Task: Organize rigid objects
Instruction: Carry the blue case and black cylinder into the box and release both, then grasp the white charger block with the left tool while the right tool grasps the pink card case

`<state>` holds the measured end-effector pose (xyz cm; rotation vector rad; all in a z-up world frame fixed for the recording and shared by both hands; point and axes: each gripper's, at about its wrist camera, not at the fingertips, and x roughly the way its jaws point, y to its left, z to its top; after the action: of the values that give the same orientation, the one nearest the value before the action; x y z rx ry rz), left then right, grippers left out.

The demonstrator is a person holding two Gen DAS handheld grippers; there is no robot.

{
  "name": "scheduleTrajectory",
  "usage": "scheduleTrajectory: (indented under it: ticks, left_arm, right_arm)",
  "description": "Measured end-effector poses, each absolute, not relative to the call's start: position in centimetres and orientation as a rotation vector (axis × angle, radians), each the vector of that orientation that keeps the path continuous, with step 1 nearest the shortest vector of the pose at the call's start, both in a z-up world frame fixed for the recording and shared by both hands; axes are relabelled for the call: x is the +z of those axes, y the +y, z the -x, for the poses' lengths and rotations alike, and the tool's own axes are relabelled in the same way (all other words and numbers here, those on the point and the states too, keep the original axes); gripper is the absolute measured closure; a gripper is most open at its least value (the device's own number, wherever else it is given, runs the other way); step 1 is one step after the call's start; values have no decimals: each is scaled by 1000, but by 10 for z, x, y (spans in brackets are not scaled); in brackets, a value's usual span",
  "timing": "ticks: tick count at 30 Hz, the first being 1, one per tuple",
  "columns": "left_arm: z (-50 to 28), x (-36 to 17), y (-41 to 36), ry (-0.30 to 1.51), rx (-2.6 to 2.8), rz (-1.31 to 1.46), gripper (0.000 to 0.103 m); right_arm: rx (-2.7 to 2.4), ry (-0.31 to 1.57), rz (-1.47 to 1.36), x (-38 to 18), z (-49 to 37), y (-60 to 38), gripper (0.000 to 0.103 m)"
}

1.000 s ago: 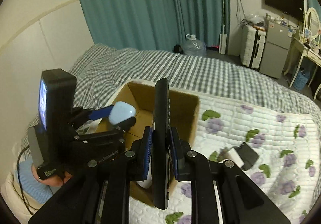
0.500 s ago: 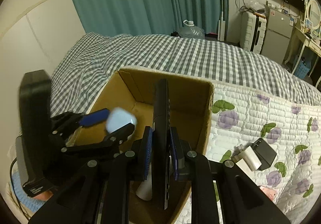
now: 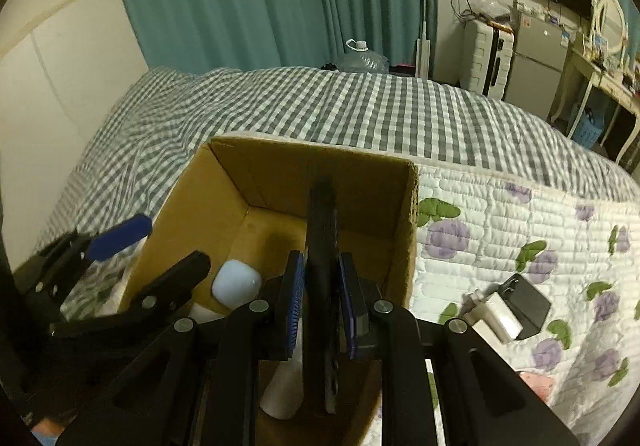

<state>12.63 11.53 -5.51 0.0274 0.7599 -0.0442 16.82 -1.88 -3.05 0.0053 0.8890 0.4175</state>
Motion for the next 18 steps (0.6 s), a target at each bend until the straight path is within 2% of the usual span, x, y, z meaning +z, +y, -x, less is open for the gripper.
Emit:
scheduleTrajectory:
  ticks: [1, 2, 3, 5, 7, 9, 11, 13, 15, 18]
  left_arm:
    - [-125, -55, 116, 759, -40, -29, 36]
    - [-124, -54, 116, 755, -36, -28, 36]
    - [-122, -52, 116, 745, -35, -26, 36]
    - [-119, -49, 115, 730, -25, -33, 36]
    - [-114, -44, 110, 718, -21, -45, 36]
    - [-108, -39, 102, 709, -17, -63, 36]
    - [-102, -33, 92, 705, -13, -77, 36]
    - [-95, -30, 80, 706, -18, -80, 35]
    - [-89, -26, 63, 713, -32, -79, 35]
    - [-85, -19, 36, 719, -50, -78, 35]
  right_arm:
    - [417, 886, -8, -29, -169, -19, 84]
    - [413, 879, -9, -27, -169, -22, 75]
    - [405, 869, -11, -25, -168, -26, 59]
    - [398, 846, -24, -19, -165, -35, 45]
    - [391, 827, -44, -9, -160, -52, 43]
    - [374, 809, -60, 2, -153, -76, 28]
    - [355, 786, -50, 14, -145, -98, 22]
    - [325, 763, -25, 24, -136, -121, 21]
    - [293, 743, 11, 32, -128, -148, 13]
    - [270, 725, 49, 36, -117, -180, 11]
